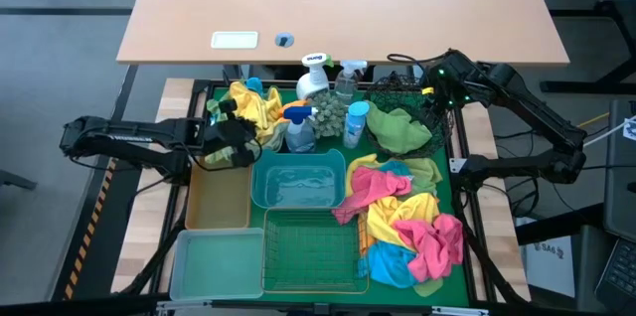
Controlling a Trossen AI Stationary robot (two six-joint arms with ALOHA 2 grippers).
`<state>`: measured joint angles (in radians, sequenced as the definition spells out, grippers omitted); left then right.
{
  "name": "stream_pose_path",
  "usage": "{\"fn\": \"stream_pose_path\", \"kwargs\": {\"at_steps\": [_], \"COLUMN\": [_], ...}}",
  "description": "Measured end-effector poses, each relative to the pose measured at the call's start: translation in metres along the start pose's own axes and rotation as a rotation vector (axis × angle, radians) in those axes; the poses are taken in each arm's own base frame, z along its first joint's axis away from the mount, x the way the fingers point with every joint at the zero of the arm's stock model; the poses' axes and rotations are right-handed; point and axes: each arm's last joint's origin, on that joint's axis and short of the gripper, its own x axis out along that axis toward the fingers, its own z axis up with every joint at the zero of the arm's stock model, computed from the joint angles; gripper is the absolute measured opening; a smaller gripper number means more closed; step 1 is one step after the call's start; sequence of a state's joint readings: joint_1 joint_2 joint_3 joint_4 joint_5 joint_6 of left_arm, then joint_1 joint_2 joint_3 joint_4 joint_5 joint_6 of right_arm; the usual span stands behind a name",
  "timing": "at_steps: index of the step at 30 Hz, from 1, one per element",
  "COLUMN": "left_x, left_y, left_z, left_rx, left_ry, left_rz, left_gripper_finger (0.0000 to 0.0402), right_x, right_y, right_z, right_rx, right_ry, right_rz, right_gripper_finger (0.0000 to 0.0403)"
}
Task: Sort microfiber towel by color & place in baskets
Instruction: Put the yellow microfiber towel into the blue bin
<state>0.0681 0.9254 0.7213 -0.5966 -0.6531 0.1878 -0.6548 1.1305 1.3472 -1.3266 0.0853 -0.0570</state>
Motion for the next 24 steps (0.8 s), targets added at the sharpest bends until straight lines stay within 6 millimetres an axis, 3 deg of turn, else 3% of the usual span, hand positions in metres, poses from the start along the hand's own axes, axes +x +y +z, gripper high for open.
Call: {"fn": "stream_pose_path", "kwargs": {"at_steps": [7, 15, 24], "left_x": [-0.023, -0.071, -0.123], "left_y": [0.022, 0.065, 0.109], "left_z": [0.028, 0.07, 0.095], "left_rx": [-0.084, -0.214, -0.329], "left_ry": [-0.117, -0.324, -0.528], "left_rz": [0.003, -0.019, -0.038], "left_gripper_finger": [0.0003, 0.0001, 0.0], "right_x": [0.0, 0.0, 0.0], "right_y": [0.0, 0.0, 0.0], "right_z": [0.0, 0.0, 0.0], "right_rx": [0.0, 0.0, -0.001], "right_ry": [0.0, 0.0, 0.0], "right_rz": [0.0, 0.001, 0.001], "right_gripper_finger": [0.0198, 0.0198, 0.0198]}}
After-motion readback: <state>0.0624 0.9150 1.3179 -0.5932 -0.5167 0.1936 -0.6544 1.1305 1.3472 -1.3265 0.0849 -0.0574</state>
